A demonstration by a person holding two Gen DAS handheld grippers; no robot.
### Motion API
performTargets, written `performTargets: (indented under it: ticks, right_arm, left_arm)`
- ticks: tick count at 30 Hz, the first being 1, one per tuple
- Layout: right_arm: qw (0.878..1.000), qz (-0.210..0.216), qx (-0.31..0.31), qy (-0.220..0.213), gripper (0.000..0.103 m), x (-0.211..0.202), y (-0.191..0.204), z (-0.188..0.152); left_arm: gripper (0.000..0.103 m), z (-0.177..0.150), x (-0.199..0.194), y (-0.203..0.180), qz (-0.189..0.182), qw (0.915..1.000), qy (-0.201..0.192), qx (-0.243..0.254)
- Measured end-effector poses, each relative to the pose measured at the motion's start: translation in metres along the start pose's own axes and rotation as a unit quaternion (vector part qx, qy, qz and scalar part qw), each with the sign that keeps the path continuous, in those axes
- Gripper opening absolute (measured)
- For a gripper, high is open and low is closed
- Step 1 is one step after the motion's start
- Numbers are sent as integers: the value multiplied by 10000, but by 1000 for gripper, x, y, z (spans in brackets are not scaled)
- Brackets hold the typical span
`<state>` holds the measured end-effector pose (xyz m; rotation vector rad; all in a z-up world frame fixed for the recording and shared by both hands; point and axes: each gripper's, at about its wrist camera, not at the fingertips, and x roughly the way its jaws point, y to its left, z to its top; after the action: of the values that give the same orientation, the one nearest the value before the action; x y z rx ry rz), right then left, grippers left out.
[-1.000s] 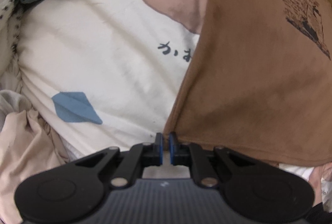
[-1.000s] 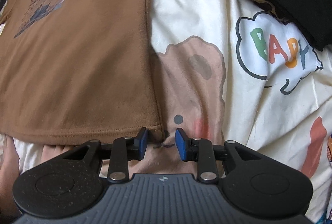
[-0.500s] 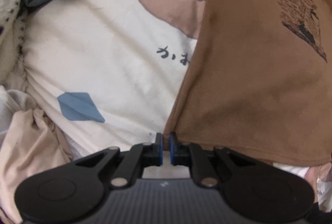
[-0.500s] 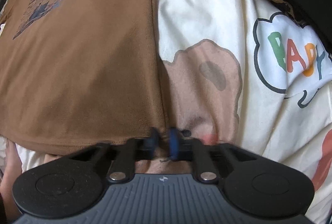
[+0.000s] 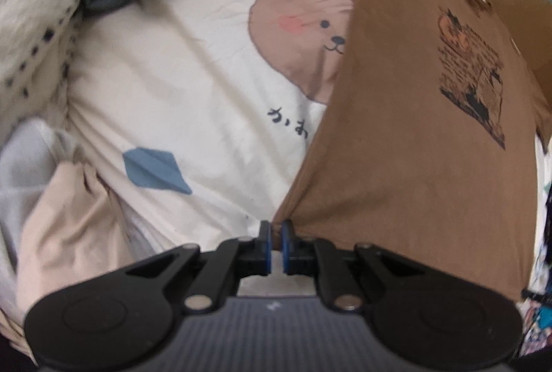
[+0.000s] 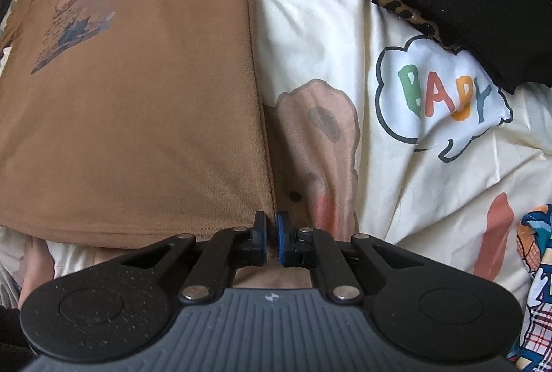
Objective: Fold clothes
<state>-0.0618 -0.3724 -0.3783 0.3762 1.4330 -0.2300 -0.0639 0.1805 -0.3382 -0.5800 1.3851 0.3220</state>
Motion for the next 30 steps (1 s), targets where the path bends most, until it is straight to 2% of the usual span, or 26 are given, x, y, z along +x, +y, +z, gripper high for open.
performTargets:
  ticks: [3,11,19,21,23,25,26,27,28,30]
  right_arm:
    - [9999,-35,87,102,3,-6,-13,-10]
    - [9993,-152,205,259,3,20,-15,-11]
    - [9985,-217,413,294,5,40,-16,-7]
    - [9978,-158,575,298,12,40,-21,-6]
    - [9961,-72,829,307,13,40,-27,-6]
    - [9947,-41,980,320,19,36,-31,-6]
    - [9950,-129,943,303,29,32,-30,-5]
    - [9956,-202,885,251,37,26,-29,-5]
    - [9961,-193,837,176,39,17,-28,-4]
    - [9968,-139,784,30,41,1,-28,-3]
  left_arm:
    - [5,-3,10,4,-37,9999,30,-157]
    - [5,-10,45,19,-5,9977,216,-637]
    - [7,-6,74,13,233,9963,396,-721]
    - [9,-3,77,14,236,9957,424,-795]
    - [10,-2,76,17,182,9940,486,-958]
    - [15,0,73,18,148,9930,557,-1035]
    - [20,1,69,16,169,9933,556,-1003]
    - [28,3,63,14,218,9940,511,-943]
    - [34,4,55,11,248,9948,444,-885]
    - [62,8,42,9,193,9956,322,-863]
